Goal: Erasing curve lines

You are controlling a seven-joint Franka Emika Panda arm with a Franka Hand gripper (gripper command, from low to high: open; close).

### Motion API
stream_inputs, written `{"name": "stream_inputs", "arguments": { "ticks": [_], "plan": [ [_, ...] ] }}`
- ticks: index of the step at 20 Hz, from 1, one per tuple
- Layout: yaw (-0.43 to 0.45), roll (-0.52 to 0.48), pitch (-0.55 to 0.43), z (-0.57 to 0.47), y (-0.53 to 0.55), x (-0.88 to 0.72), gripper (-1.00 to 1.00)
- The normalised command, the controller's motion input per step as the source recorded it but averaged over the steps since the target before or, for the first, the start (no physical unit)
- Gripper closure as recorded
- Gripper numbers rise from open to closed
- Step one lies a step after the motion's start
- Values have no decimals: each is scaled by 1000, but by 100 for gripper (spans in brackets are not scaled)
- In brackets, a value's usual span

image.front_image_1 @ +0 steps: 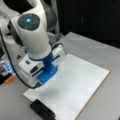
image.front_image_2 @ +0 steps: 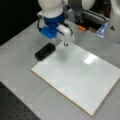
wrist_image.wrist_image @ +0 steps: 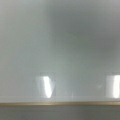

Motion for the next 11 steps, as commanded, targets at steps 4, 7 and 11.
{"name": "stream_inputs", "arguments": {
  "ticks": [4, 7, 11],
  "plan": [
    [-90, -231, -107, -67, 416, -135, -100],
    [-96, -229, -146, -99, 334, -79, -100],
    [-32, -201, -121, -60, 186, -109, -100]
  ]
}}
